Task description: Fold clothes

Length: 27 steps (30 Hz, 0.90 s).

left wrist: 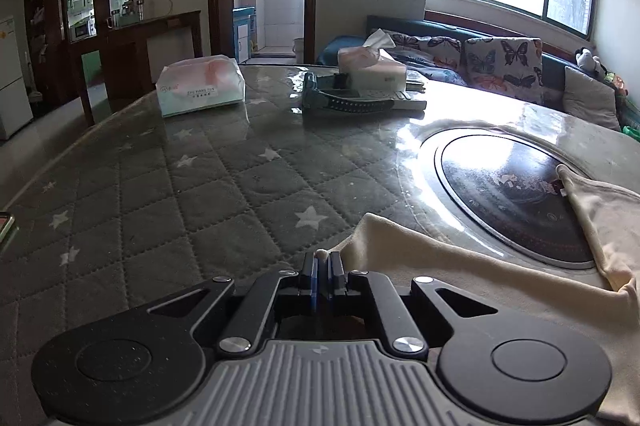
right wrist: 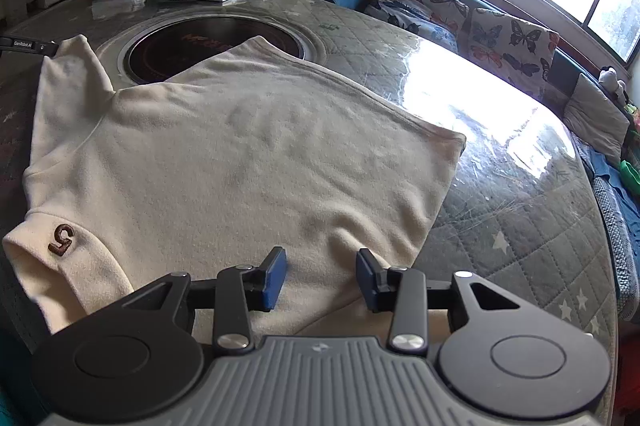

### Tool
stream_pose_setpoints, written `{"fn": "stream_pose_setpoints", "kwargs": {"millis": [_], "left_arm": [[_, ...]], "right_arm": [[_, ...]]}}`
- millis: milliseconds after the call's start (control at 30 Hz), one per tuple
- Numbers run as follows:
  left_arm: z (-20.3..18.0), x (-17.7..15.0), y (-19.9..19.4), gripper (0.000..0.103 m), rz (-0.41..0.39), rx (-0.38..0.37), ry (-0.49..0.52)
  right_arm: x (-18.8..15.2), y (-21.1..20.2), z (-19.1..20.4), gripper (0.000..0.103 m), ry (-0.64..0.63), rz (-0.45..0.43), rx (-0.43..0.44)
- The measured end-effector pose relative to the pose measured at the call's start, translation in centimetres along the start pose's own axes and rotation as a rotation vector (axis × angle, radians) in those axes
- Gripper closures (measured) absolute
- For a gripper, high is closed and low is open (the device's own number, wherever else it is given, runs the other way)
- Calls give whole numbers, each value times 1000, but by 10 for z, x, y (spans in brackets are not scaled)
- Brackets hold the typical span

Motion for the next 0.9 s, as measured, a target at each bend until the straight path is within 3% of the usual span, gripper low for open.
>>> {"fn": "stream_pose_setpoints", "kwargs": {"millis": [167, 433, 567, 633, 800, 900], "left_arm": [[1, 2, -3, 92, 15, -11, -6], [-29, 29, -33, 92, -63, -27, 50], [-72, 43, -52, 92, -113, -139, 77], [-103, 45, -60, 92, -121, -244, 89], [-180, 32, -64, 92, -77, -465, 166], [-205, 23, -61, 92, -48, -527, 200]], "right_arm": [[1, 0, -4, 63, 30, 3, 21], [18, 1, -28, 64, 117, -29, 46], [30, 5, -42, 65, 147, -49, 45], [40, 10, -50, 65, 161, -63, 41], [66, 38, -76, 65, 213, -83, 18], [76, 57, -89, 66, 251, -77, 16]]}}
Point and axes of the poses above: each gripper's, at about its wrist camera, not at the fingertips, and y roughly the way its jaws point, z to its left, x to its top, the point moved 9 cm from there along y, roughly the way its jaws point, and after that the axes turned 8 degrees about y, right-handed, at the moved point
